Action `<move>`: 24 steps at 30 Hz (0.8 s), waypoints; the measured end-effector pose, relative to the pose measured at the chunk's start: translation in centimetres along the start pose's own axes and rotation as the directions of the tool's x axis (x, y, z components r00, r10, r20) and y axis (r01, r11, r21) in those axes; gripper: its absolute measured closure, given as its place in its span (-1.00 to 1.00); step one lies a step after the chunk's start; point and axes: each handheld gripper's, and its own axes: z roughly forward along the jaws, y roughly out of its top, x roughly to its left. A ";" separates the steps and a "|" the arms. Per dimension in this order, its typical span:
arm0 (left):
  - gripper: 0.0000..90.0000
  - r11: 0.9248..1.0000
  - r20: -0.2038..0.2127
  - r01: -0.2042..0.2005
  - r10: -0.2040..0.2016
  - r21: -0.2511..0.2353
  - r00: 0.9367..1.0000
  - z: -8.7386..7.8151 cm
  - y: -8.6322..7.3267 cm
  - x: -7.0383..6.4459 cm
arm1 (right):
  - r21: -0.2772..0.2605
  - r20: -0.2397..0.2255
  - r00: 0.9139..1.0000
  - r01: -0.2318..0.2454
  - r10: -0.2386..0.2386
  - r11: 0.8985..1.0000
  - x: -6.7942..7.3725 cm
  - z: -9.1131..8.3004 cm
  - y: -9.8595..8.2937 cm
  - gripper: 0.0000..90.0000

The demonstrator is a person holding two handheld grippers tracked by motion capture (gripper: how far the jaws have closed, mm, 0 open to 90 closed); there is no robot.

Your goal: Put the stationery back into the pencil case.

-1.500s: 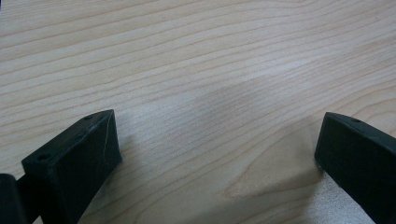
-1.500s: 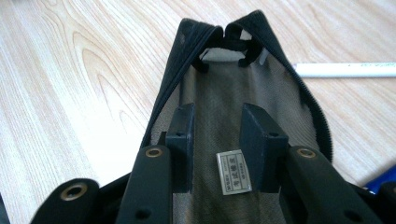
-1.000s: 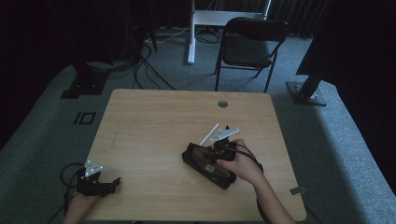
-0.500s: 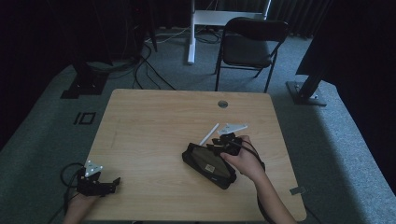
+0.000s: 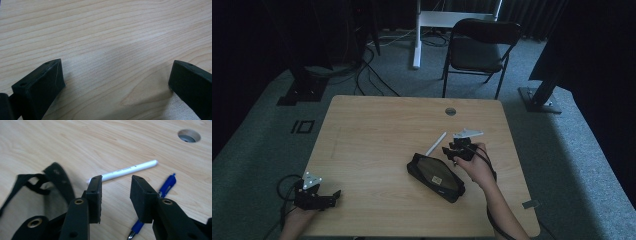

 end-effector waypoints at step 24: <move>-1.00 1.000 0.000 0.000 0.000 0.000 1.000 0.0 0.0 0.0 | 0.025 0.181 0.973 -0.152 0.145 0.988 -3.8 4.3 -2.3 0.28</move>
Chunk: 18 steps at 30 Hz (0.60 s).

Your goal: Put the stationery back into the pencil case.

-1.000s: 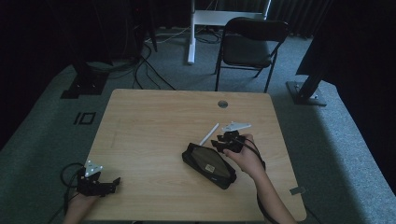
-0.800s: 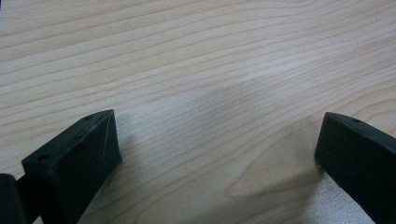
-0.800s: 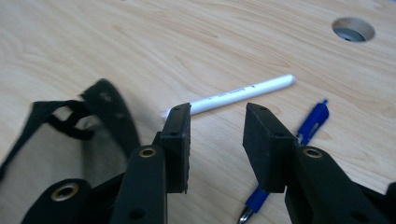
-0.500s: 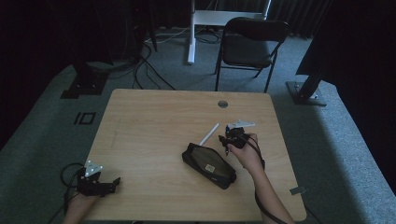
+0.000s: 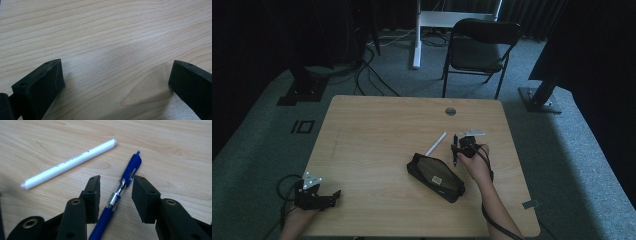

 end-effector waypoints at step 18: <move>-1.00 1.000 0.000 0.000 0.000 0.000 1.000 0.0 0.0 0.0 | 0.044 0.043 0.998 -0.035 0.034 0.998 0.0 1.8 -0.9 0.29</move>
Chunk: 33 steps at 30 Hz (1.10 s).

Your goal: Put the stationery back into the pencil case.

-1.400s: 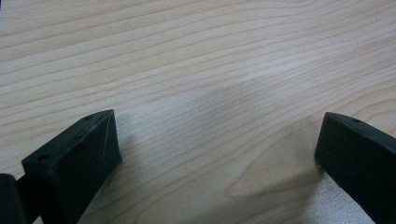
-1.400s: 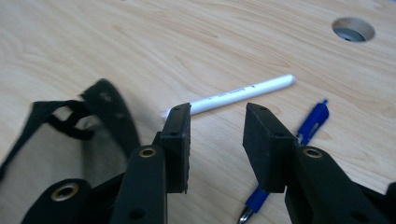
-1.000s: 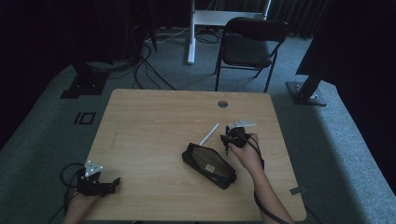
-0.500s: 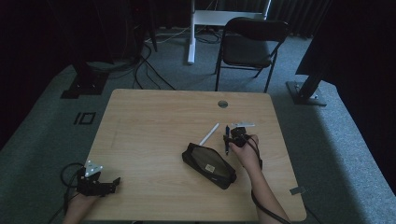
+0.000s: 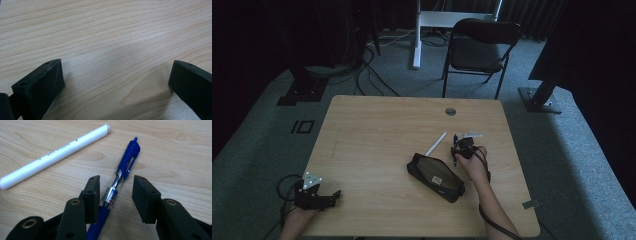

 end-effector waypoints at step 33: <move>-1.00 1.000 0.000 0.000 0.000 0.000 1.000 0.0 0.0 0.0 | 0.010 -0.006 0.997 -0.083 0.083 0.997 -2.3 -1.2 0.2 0.76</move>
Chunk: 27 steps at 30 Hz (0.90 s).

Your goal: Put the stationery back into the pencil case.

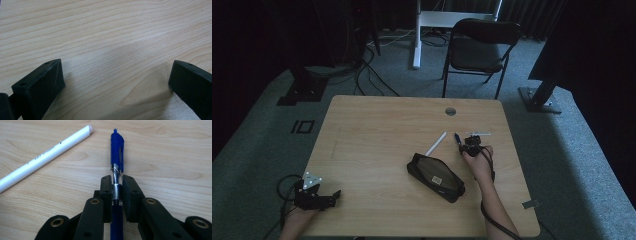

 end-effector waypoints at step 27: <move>-1.00 1.000 0.000 0.000 0.000 0.000 1.000 0.0 0.0 0.0 | -0.059 -0.051 0.996 0.074 -0.078 0.995 0.4 -5.4 1.3 0.76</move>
